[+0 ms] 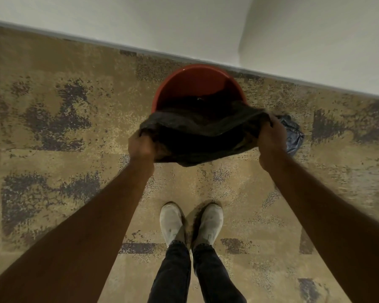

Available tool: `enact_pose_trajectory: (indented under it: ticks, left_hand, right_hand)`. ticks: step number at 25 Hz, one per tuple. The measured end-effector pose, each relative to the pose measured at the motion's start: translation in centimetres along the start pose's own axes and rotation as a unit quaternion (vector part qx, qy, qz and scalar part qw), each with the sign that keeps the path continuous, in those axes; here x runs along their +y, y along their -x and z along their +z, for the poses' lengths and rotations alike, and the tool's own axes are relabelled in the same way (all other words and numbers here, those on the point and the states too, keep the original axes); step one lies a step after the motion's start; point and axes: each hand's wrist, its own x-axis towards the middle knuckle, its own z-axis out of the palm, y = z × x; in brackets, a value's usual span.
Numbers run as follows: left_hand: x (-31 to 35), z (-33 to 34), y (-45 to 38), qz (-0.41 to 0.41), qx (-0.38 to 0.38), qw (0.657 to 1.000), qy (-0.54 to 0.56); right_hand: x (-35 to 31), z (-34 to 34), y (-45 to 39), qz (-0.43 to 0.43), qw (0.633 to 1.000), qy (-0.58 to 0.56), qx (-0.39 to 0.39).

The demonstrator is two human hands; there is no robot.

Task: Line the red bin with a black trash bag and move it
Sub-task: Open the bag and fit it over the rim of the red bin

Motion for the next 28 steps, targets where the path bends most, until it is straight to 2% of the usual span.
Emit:
enact_pose_trajectory:
  ticks: [3, 6, 9, 12, 17, 21, 28]
  left_hand:
    - [1.1, 0.1, 0.6, 0.087, 0.040, 0.993, 0.075]
    - [1.0, 0.1, 0.9, 0.097, 0.038, 0.992, 0.071]
    - [0.3, 0.3, 0.3, 0.035, 0.041, 0.998, 0.019]
    - [-0.3, 0.5, 0.1, -0.050, -0.019, 0.998, 0.037]
    - [-0.5, 1.0, -0.2, -0.132, -0.097, 0.985, 0.061]
    - [0.0, 1.7, -1.3, -0.164, -0.147, 0.974, 0.047]
    - [2.7, 2.6, -3.9, -0.155, -0.204, 0.966, -0.024]
  right_hand:
    - [-1.6, -0.3, -0.3, -0.110, 0.992, -0.059, 0.004]
    - [-0.3, -0.3, -0.5, -0.115, 0.993, -0.004, 0.025]
    - [2.6, -0.1, -0.9, -0.053, 0.994, 0.070, 0.059]
    - [4.6, -0.1, -1.2, -0.020, 0.992, 0.105, 0.070]
    - [6.2, 0.4, -2.3, -0.002, 0.993, 0.103, 0.057]
    - [5.9, 1.6, -4.0, 0.010, 0.996, 0.068, 0.062]
    - [4.1, 3.9, -8.5, 0.038, 0.996, -0.040, 0.069]
